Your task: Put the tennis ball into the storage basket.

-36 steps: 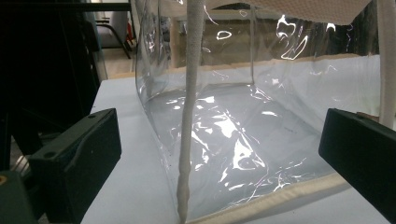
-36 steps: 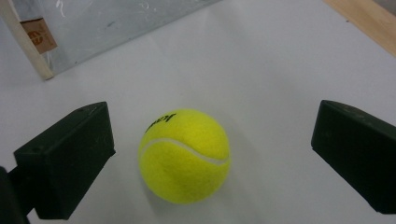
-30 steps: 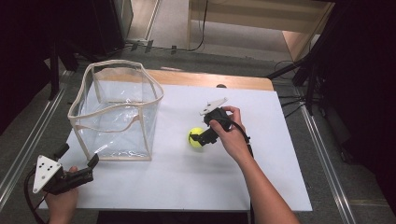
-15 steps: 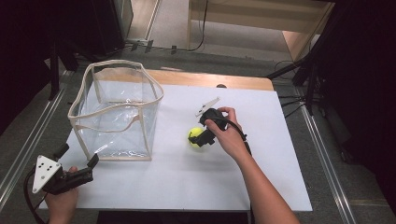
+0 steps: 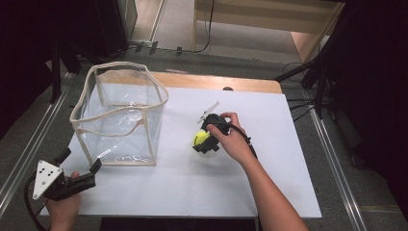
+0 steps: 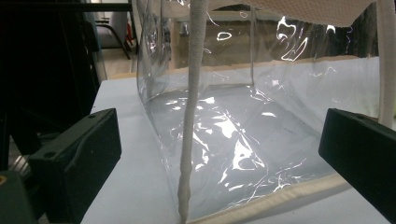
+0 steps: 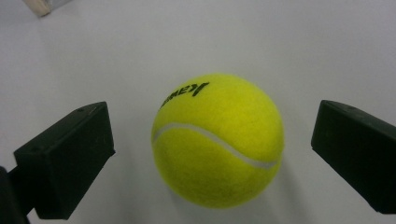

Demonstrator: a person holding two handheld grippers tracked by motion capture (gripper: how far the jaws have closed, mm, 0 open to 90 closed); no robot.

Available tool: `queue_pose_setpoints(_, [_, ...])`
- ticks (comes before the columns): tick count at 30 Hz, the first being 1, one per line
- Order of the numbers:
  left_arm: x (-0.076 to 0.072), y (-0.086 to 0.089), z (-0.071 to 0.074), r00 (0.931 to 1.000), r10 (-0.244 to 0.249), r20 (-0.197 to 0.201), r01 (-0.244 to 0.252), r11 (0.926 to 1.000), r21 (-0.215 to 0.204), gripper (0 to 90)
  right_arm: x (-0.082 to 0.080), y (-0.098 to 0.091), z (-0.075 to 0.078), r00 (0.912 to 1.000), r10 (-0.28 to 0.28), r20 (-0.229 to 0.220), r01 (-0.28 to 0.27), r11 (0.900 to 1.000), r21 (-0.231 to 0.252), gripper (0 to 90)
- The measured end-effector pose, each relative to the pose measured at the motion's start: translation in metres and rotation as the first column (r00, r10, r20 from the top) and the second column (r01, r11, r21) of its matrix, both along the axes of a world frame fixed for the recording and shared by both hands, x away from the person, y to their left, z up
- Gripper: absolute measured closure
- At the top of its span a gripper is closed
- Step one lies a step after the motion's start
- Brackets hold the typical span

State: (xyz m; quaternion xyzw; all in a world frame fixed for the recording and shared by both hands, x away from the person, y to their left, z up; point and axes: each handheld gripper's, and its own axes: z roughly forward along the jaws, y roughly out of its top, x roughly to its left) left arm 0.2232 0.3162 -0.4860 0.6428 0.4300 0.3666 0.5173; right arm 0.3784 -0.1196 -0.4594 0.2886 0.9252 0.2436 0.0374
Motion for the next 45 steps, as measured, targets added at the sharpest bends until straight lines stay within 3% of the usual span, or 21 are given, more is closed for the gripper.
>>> queue_pose_setpoints(18, [0.000, 0.000, 0.000, 1.0000, 0.001, 0.001, -0.001, 1.0000, -0.004, 0.0, 0.006, 0.004, -0.012, 0.9984, 0.033, -0.047, -0.036, 0.9975, -0.061, 0.0])
queue_pose_setpoints(45, [0.000, 0.000, 0.000, 1.0000, -0.001, 0.001, 0.001, 1.0000, -0.001, 0.0, 0.011, 0.009, -0.023, 0.9941, 0.051, -0.096, -0.060, 0.9932, -0.099, 0.0])
